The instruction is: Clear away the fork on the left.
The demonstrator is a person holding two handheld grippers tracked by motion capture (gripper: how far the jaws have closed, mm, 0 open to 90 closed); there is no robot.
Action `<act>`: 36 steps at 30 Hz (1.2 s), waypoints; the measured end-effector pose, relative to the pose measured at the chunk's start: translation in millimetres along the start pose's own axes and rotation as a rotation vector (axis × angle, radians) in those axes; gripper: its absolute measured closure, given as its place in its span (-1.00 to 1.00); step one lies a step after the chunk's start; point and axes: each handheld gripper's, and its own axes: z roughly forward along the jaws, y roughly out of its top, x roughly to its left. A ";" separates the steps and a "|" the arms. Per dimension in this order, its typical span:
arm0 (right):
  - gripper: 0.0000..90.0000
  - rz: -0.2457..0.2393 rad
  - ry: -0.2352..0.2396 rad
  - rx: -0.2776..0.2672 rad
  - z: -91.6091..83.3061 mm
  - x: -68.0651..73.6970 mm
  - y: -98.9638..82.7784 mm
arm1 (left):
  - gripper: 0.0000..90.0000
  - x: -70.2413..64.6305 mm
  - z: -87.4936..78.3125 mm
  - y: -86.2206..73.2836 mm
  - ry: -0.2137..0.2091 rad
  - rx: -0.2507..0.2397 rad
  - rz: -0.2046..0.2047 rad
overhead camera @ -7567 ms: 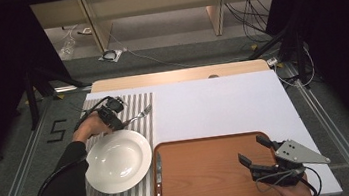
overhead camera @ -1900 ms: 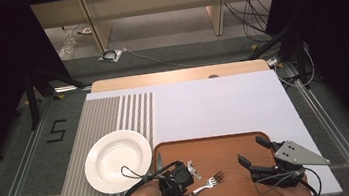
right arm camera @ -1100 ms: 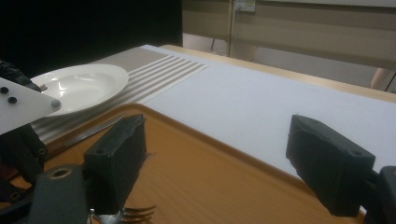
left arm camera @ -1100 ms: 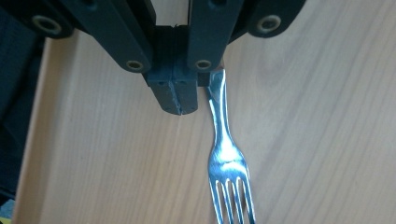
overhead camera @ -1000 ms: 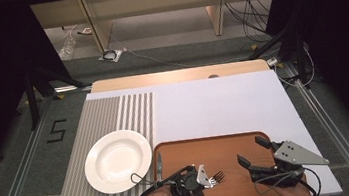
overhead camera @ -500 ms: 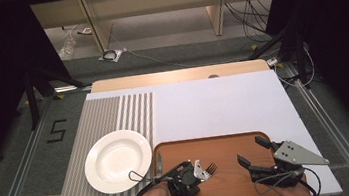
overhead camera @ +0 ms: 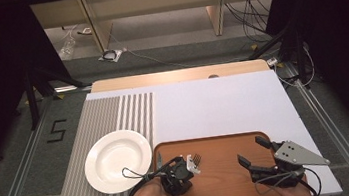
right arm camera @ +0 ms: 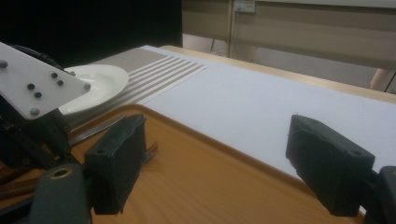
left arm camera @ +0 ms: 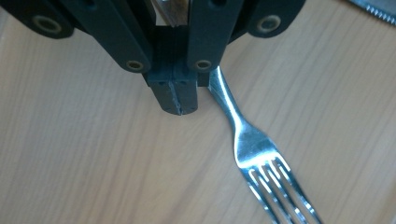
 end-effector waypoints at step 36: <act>-0.52 0.001 0.000 0.000 0.2 0.1 0.0 | 0.98 37.4 -12.9 -24.7 -0.002 0.042 -0.099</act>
